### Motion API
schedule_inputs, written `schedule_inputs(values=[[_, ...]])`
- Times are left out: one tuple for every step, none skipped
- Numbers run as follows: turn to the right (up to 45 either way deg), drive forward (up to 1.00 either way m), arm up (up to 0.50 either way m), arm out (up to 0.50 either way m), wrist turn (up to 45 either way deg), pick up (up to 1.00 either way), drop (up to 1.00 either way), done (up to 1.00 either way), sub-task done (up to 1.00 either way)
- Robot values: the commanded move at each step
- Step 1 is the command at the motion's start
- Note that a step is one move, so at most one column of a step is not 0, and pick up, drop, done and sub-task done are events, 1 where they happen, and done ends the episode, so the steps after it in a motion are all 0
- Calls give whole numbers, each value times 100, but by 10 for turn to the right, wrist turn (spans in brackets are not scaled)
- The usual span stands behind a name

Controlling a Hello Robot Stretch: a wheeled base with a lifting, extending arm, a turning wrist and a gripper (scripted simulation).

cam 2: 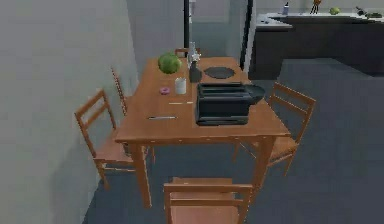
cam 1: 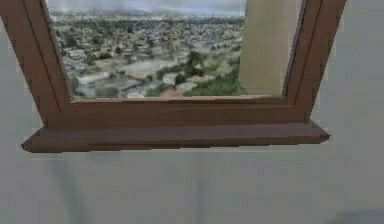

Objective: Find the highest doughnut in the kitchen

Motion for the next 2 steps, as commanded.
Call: schedule_inputs(values=[[0,5,0,0,0,0,0,0,0],[450,0,0,0,0,0,0,0,0]])
